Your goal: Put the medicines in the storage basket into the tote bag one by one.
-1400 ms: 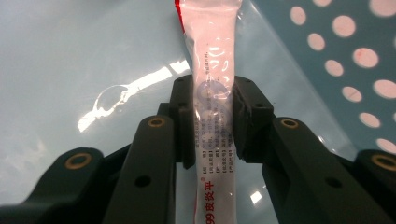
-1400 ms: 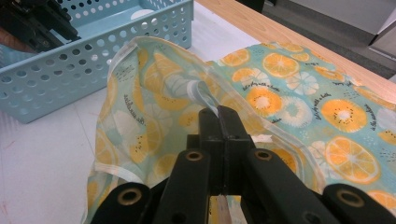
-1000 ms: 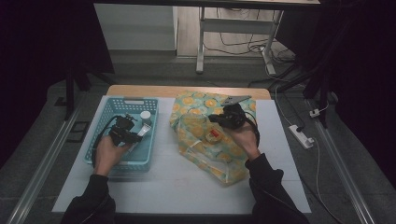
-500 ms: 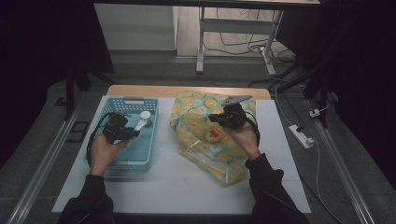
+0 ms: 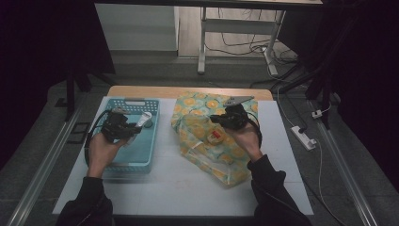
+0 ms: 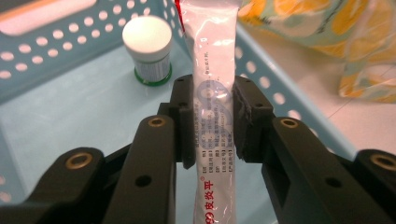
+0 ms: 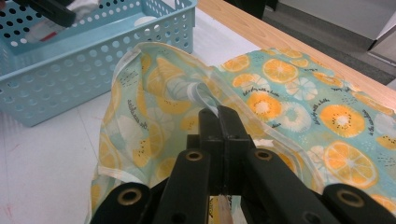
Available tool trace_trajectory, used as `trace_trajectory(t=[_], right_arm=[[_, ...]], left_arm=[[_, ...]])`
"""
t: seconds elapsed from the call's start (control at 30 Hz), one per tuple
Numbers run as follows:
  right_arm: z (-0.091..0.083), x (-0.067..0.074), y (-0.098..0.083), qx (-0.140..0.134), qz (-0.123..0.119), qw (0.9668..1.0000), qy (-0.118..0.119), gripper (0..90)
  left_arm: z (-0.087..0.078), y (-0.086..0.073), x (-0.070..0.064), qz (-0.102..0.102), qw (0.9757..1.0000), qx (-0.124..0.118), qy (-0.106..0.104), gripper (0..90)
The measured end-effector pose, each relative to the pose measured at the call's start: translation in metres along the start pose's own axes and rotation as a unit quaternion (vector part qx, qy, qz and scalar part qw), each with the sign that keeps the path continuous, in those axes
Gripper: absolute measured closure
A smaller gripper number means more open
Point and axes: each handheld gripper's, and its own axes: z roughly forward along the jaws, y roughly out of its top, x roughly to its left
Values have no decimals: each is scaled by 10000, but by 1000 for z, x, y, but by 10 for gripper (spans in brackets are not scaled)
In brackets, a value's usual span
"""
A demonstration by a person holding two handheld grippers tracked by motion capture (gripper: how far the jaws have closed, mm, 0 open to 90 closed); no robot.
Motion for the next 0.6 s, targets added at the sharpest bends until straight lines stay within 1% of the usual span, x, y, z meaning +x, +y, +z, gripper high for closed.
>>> trace_trajectory(t=[0.1,0.23,0.43,0.6], right_arm=[[0,0,0,11,-2,10000,1,900],[1,0,0,6,0,10000,-1,900],[0,0,0,-8,-4,10000,-1,900],[-1,1,1,-29,-5,10000,2,900]], left_arm=[[-6,4,-5,56,9999,-91,-47,717],[-12,9,-12,67,9997,-192,-157,717],[-16,16,-28,193,9992,-189,-296,717],[-16,23,-43,308,9981,-189,-509,717]])
